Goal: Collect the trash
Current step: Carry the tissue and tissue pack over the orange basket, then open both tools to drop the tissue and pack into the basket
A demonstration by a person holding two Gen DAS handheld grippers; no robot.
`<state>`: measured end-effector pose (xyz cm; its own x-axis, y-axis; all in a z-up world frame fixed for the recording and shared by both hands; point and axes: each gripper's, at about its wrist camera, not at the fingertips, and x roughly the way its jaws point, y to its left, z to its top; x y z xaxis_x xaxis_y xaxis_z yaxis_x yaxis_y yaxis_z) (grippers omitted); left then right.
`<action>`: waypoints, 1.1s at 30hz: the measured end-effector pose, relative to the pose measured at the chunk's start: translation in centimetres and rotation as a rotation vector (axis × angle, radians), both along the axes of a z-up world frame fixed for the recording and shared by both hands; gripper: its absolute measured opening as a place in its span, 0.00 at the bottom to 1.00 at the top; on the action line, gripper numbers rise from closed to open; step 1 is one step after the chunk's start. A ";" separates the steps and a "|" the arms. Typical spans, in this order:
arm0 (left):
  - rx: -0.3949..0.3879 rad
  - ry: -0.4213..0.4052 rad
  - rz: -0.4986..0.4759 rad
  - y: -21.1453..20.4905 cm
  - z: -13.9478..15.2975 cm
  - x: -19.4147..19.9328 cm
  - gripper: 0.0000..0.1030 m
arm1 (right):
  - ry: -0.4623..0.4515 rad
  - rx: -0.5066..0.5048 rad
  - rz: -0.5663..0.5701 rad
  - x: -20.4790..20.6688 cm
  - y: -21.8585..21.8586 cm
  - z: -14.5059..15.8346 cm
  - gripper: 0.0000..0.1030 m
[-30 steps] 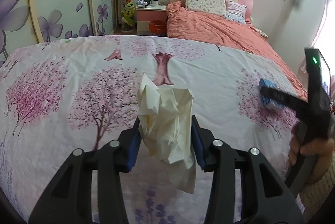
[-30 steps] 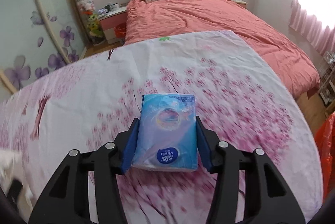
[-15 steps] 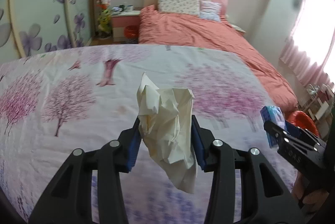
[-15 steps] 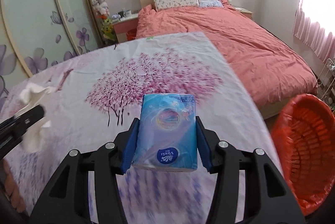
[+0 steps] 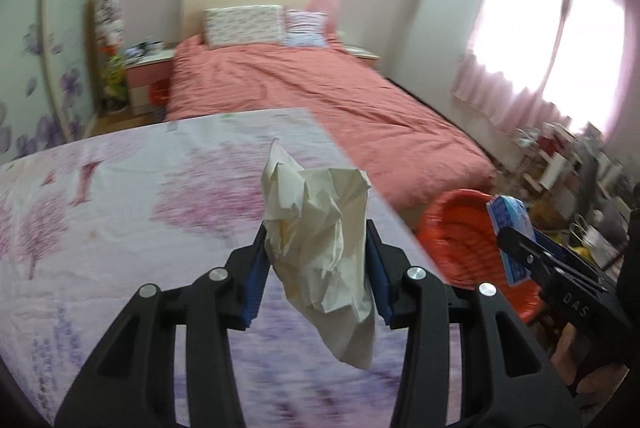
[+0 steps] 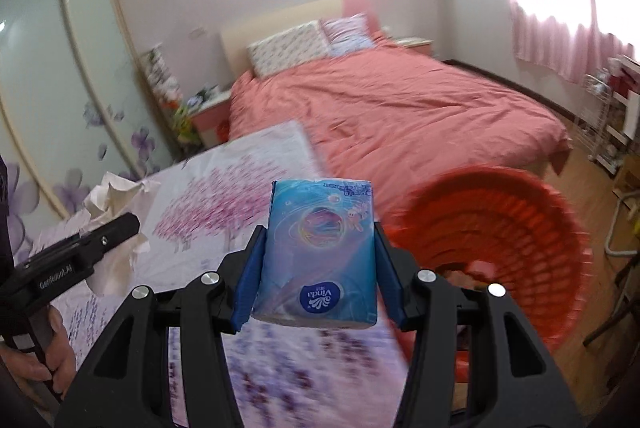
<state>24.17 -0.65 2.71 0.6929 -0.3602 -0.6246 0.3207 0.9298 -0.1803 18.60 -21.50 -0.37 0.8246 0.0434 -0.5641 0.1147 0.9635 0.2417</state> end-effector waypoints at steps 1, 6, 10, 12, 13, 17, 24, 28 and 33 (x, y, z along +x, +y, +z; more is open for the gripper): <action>-0.003 -0.002 -0.019 -1.0 0.1 -0.1 0.43 | -0.007 0.001 -0.019 -0.3 -0.8 0.1 0.50; -0.014 -0.003 -0.143 -8.0 0.1 -1.1 0.43 | -0.034 0.017 -0.115 -1.6 -5.1 0.3 0.50; -0.028 0.017 -0.219 -12.7 -0.5 -1.1 0.43 | -0.039 0.035 -0.164 -2.1 -7.7 -0.1 0.50; -0.028 0.022 -0.244 -14.5 -0.9 -1.3 0.43 | -0.040 0.055 -0.187 -2.4 -9.1 -0.5 0.50; -0.027 0.028 -0.263 -15.9 -1.3 -1.2 0.43 | -0.040 0.065 -0.195 -2.4 -9.7 -0.7 0.50; -0.025 0.050 -0.304 -19.1 -2.5 -0.7 0.44 | -0.042 0.112 -0.223 -2.3 -11.9 -1.5 0.50; -0.022 0.121 -0.313 -21.9 -5.4 1.3 0.57 | -0.031 0.238 -0.228 -1.8 -16.1 -3.0 0.56; -0.005 0.150 -0.289 -21.8 -6.7 2.1 0.63 | -0.031 0.261 -0.242 -2.2 -16.7 -3.3 0.61; -0.015 0.167 -0.276 -21.0 -6.9 2.2 0.66 | -0.050 0.241 -0.270 -3.9 -16.4 -2.9 0.66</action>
